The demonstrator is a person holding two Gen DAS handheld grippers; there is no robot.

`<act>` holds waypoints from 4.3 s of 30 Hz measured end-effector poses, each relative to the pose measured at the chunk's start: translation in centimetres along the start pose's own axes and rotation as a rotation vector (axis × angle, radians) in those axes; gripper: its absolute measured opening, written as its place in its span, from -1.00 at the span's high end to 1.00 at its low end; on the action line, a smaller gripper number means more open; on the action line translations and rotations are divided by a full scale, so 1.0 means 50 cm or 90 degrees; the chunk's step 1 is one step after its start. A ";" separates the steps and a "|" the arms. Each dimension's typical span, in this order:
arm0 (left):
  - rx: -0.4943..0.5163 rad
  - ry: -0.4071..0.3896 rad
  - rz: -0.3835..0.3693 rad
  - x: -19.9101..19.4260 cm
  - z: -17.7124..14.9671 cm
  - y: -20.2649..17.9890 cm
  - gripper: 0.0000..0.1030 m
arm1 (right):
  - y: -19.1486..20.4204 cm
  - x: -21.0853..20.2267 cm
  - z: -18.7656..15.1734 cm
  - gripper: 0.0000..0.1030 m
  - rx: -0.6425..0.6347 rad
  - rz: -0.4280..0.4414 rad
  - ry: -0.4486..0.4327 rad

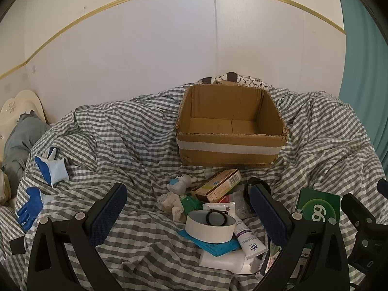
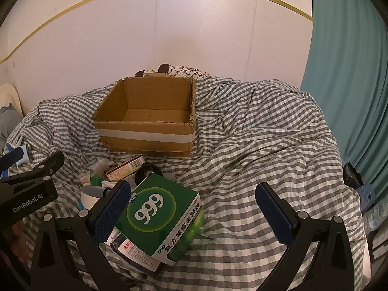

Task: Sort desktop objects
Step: 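Grasp the green medicine box with the right tool while the left tool reaches the white tape roll, then carry both items over the cardboard box and open both tools to drop them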

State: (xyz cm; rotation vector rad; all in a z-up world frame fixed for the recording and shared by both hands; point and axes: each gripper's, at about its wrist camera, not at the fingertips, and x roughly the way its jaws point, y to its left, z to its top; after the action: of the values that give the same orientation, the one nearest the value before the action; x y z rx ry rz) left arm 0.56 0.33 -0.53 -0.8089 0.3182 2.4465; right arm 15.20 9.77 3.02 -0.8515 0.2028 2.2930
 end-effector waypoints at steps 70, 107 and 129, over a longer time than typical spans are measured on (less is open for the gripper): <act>-0.032 0.213 -0.083 0.185 -0.076 0.085 -1.00 | 0.133 0.143 -0.059 -0.99 -0.051 -0.043 0.213; 0.131 0.215 -0.261 0.219 -0.101 -0.009 -0.68 | 0.032 0.140 -0.053 -0.81 0.025 0.083 0.161; 0.089 0.018 -0.337 0.091 0.137 0.015 -0.68 | 0.075 0.048 0.115 -0.67 -0.066 0.159 0.014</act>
State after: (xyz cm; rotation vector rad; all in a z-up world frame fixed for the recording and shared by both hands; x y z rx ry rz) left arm -6.22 4.16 2.17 -0.7542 0.2444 1.8989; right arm 8.44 10.26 5.63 -0.9500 0.2124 2.5457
